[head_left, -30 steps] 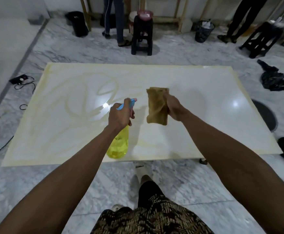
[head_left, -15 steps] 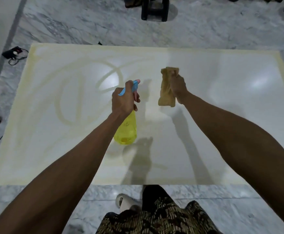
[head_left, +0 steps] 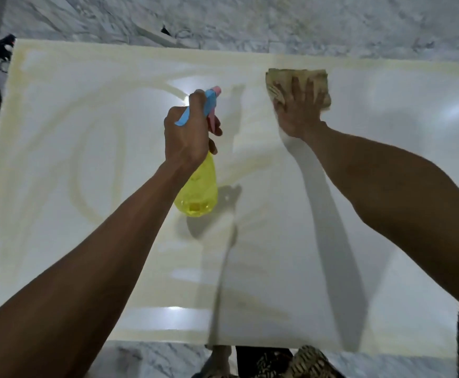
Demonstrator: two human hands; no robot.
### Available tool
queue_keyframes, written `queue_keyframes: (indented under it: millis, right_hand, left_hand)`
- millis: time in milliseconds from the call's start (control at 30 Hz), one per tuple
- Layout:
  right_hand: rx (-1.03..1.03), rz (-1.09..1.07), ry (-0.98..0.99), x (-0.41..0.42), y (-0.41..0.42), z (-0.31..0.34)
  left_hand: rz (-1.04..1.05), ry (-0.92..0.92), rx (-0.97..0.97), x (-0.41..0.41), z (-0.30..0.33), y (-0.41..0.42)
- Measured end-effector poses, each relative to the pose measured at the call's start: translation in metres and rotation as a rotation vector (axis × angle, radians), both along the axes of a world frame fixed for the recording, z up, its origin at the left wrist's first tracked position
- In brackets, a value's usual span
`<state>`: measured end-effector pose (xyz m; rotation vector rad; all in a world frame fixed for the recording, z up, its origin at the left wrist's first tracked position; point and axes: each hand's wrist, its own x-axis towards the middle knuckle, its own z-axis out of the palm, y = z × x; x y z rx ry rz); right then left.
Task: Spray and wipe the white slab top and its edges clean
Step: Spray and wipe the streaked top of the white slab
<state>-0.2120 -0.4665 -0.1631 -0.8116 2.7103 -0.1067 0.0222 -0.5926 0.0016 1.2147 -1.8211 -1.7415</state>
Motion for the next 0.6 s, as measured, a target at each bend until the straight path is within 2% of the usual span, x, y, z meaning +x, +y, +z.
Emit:
queue_keyframes:
  millis: [100,167,300,400,500,600]
  right_hand:
    - [0.057,0.104,-0.028,0.039,0.014,0.008]
    - [0.090,0.201,0.042,0.073,0.032,0.006]
    - [0.073,0.239,0.033,0.145,0.069,-0.006]
    - [0.077,0.259,-0.049,0.217,0.101,0.006]
    - [0.069,0.258,-0.002,0.285,0.133,0.006]
    - [0.120,0.246,-0.081,0.354,0.169,0.016]
  left_hand:
    - [-0.015,-0.037,0.012,0.018,-0.003,0.008]
    - [-0.037,-0.042,0.029,0.035,-0.001,0.018]
    - [-0.061,-0.063,0.045,0.075,0.003,0.039]
    - [-0.098,-0.075,0.055,0.118,0.003,0.064]
    - [-0.132,-0.057,0.091,0.167,0.003,0.091]
    - [-0.157,-0.042,0.122,0.218,0.005,0.117]
